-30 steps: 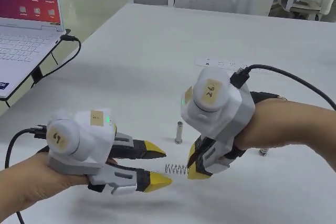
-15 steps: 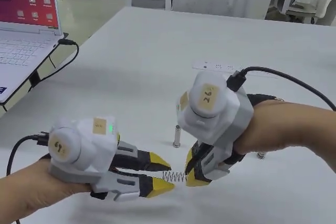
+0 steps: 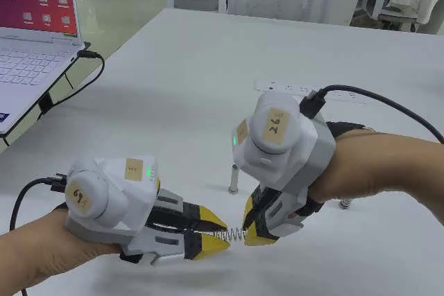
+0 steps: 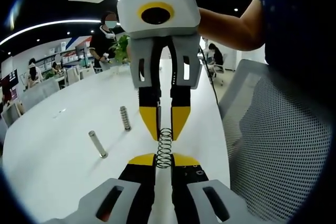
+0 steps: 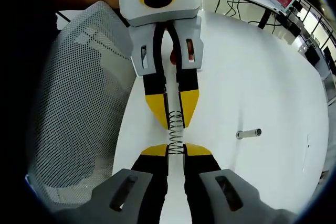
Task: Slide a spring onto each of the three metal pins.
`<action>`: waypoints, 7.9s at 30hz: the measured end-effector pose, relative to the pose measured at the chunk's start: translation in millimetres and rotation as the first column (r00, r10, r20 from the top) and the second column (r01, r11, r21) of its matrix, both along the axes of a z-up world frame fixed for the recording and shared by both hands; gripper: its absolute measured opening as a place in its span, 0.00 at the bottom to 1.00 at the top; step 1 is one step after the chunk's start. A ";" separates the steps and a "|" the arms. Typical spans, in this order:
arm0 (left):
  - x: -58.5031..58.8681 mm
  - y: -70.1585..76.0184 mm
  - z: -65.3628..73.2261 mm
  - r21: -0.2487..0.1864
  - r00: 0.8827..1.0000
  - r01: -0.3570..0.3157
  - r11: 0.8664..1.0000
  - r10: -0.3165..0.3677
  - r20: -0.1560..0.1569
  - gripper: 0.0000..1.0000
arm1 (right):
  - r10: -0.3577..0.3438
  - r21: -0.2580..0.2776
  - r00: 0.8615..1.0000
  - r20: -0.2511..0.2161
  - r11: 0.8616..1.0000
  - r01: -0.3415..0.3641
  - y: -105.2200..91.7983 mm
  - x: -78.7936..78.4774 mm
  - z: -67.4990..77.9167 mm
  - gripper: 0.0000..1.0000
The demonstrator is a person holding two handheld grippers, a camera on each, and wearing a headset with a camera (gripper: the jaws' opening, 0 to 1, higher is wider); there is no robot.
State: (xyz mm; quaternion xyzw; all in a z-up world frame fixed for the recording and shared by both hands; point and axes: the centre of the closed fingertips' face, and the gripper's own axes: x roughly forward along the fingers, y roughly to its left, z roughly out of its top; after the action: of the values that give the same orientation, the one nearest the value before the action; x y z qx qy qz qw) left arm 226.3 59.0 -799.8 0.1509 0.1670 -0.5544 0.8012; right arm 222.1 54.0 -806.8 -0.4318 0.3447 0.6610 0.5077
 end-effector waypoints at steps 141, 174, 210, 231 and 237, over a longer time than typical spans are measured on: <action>7.4 18.7 1.0 -0.109 0.982 -0.182 0.977 0.177 -0.061 0.58 | -0.034 0.025 0.996 0.080 0.999 0.032 2.1 43.3 40.9 0.08; 0.5 16.8 -0.2 -0.134 0.983 -0.177 0.975 0.168 -0.077 0.60 | -0.065 -0.025 0.992 0.111 0.997 0.069 28.4 112.0 37.9 0.09; 2.8 17.5 0.2 -0.134 0.983 -0.176 0.975 0.168 -0.070 0.55 | -0.082 -0.104 0.995 0.058 0.991 0.088 28.2 112.4 -1.8 0.09; 2.4 18.2 -0.7 -0.124 0.983 -0.179 0.976 0.171 -0.069 0.54 | -0.081 -0.132 0.996 0.041 0.988 0.085 27.3 99.2 -32.5 0.09; 2.7 18.5 -1.0 -0.125 0.982 -0.181 0.975 0.173 -0.069 0.54 | -0.083 -0.134 0.996 0.046 0.987 0.088 29.7 100.4 -39.2 0.09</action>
State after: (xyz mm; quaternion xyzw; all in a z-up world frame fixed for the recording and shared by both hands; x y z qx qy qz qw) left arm 229.0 77.6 -800.8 0.0663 0.1662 -0.4946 0.8505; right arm 322.5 83.7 -846.0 -0.4633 0.3968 0.6049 0.5119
